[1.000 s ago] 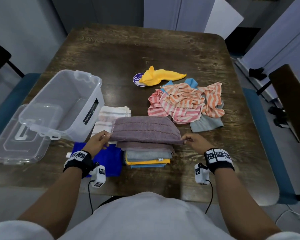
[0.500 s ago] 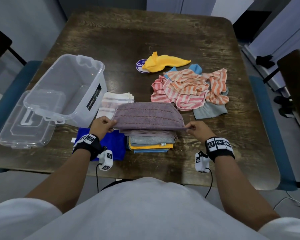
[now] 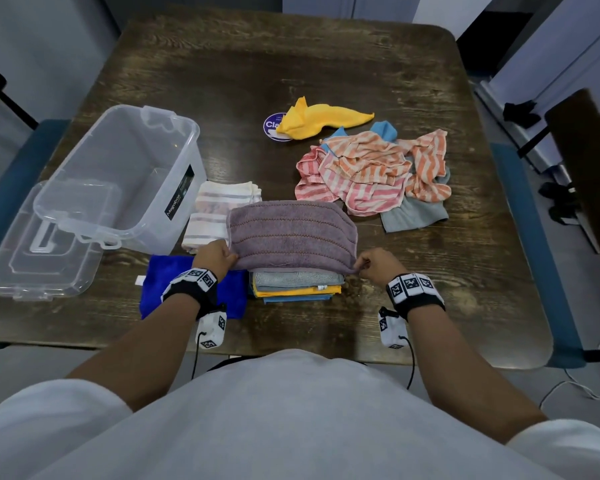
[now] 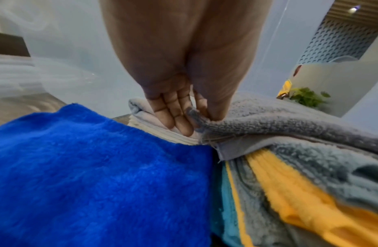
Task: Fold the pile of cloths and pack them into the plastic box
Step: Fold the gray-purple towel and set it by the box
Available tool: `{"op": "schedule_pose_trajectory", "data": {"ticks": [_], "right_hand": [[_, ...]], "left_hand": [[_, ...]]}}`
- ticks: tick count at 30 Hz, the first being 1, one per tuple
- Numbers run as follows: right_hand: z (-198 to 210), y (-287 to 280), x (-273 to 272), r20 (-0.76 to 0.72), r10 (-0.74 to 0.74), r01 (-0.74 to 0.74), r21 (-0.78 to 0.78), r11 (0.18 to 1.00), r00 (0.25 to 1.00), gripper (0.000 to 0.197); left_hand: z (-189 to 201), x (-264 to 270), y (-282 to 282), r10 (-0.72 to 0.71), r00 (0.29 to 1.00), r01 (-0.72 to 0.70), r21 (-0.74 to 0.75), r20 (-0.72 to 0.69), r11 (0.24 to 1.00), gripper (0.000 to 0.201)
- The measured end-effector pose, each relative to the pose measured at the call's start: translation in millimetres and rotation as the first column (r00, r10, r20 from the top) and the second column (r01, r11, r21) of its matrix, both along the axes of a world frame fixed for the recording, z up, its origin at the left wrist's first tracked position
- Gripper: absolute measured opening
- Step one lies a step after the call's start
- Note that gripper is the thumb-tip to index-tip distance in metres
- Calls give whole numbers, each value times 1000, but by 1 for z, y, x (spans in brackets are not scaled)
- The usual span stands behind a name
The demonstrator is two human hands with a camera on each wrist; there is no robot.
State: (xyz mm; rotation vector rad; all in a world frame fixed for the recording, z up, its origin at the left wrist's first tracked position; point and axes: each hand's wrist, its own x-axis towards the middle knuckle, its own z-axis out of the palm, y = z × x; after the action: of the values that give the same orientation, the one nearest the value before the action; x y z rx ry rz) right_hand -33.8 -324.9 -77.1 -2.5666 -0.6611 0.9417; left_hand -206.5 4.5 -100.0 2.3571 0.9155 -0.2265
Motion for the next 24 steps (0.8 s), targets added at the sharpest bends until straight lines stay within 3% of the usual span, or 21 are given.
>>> {"op": "schedule_pose_trajectory", "data": {"ticks": [4, 8, 16, 21, 24], "right_hand": [[-1, -8, 5, 16, -81, 80, 32, 996, 997, 22], [-1, -18, 3, -8, -136, 136, 122, 983, 991, 30], [-2, -25, -2, -56, -190, 198, 198, 960, 980, 21], [-11, -19, -1, -40, -139, 143, 123, 982, 989, 22], [-14, -3, 2, -35, 67, -70, -75, 995, 997, 19]], "left_hand": [[5, 1, 5, 149, 983, -139, -94, 111, 986, 14], [7, -3, 14, 170, 975, -146, -159, 144, 976, 9], [12, -4, 23, 189, 973, -163, -190, 130, 968, 7], [0, -4, 21, 131, 991, -125, -149, 28, 981, 11], [-7, 6, 11, -40, 990, 32, -59, -138, 998, 13]]}}
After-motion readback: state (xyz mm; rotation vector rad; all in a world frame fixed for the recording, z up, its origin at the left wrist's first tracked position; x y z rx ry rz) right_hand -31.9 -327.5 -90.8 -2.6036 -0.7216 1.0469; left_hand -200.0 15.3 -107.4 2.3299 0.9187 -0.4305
